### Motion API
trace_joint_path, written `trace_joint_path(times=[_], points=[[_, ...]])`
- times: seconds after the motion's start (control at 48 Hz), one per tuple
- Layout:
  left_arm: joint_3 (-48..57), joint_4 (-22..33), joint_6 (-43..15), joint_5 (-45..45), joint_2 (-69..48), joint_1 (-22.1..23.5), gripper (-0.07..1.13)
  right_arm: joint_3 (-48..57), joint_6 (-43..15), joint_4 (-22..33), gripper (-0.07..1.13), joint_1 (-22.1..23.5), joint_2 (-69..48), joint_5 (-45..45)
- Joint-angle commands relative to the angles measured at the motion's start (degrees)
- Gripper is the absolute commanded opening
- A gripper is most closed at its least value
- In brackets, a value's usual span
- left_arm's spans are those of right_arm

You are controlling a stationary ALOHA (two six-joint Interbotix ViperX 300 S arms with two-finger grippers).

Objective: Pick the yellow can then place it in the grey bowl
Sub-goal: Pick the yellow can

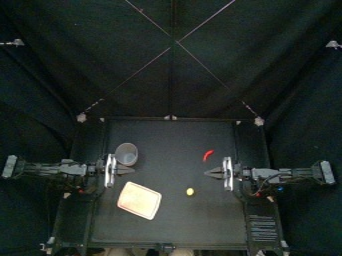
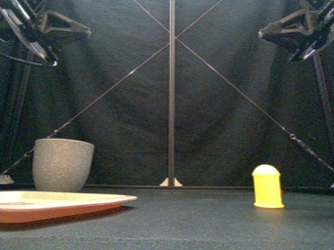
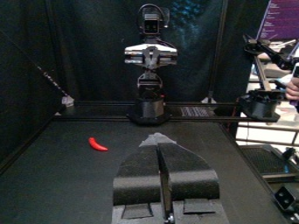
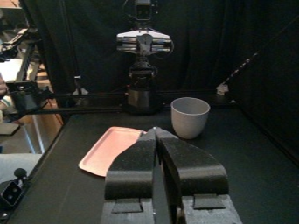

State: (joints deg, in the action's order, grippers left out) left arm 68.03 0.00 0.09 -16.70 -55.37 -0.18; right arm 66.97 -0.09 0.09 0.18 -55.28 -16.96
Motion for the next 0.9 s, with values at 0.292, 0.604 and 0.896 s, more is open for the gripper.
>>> trace_joint_path(times=[0.292,0.604,0.896], points=[[2.9,5.36,-0.26,0.09,1.23,-0.53,0.02,0.97,-1.32,-0.35,0.13,3.69,14.33,0.7],[0.79,3.25,-0.26,0.0,1.23,-0.62,0.02,-2.11,-1.49,-2.72,0.27,-0.26,30.85,0.97],[-0.18,2.29,-0.26,0.0,1.23,-0.62,0.02,-6.42,-1.41,-6.59,0.82,-4.04,39.2,1.05]])
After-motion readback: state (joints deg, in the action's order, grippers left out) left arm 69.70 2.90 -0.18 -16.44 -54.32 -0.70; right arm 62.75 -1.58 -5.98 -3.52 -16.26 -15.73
